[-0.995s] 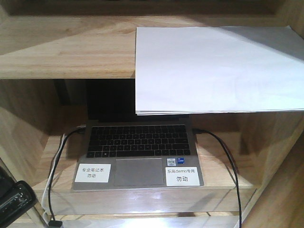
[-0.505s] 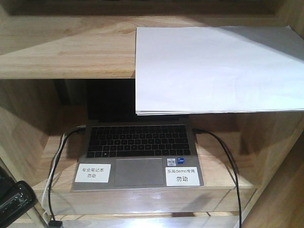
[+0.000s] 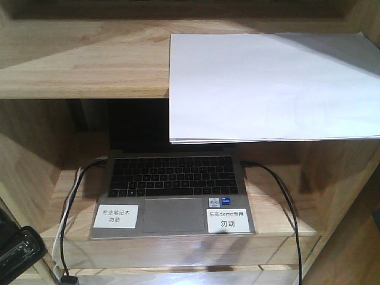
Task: Grab stapler and paper to desk for stapling
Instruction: 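Move the right gripper to the edge of the white paper stack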
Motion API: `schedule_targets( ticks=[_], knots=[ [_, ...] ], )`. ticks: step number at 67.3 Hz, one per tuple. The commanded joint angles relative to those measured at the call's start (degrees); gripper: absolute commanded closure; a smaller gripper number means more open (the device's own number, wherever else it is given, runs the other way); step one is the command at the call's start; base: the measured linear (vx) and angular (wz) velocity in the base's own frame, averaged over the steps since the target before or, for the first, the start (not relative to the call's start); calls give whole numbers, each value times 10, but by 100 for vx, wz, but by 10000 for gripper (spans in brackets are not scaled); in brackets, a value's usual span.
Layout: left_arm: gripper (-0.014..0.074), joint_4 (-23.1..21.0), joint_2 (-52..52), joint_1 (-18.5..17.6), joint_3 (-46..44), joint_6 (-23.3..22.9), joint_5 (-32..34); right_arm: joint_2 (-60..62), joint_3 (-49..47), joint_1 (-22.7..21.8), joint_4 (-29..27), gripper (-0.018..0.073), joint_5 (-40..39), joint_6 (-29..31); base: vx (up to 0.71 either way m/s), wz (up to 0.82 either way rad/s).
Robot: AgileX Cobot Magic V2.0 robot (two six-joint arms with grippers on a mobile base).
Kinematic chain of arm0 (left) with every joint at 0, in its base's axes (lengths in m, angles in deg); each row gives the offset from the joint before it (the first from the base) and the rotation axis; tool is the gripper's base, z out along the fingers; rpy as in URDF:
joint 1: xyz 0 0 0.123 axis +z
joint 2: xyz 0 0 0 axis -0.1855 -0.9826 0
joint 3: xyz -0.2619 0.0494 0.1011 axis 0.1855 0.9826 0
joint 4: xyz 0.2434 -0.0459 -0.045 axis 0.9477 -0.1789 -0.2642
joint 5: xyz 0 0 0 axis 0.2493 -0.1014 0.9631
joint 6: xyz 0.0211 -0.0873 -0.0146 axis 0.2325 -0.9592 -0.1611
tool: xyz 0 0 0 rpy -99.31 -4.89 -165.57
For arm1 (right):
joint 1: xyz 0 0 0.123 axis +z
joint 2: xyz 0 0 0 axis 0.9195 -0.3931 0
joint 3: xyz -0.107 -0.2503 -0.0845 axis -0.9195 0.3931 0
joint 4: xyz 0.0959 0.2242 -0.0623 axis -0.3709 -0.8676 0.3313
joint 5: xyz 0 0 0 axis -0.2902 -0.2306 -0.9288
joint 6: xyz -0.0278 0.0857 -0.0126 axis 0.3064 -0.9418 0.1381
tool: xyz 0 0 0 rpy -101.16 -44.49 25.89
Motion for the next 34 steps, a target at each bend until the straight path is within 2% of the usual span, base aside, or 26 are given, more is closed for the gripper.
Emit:
schedule_targets(
  ticks=[1, 17, 34],
  knots=[
    [603, -16, -5, -3, -17, -1, 65, -70, -37, 1, 6, -4, -101, 1, 0, 0],
    [603, -16, -5, -3, -17, -1, 65, -256, -83, 1, 3, -4, -277, 1, 0, 0],
    [603, -16, -5, -3, -17, -1, 65, -420, -128, 1, -12, -4, -419, 1, 0, 0]
  ],
)
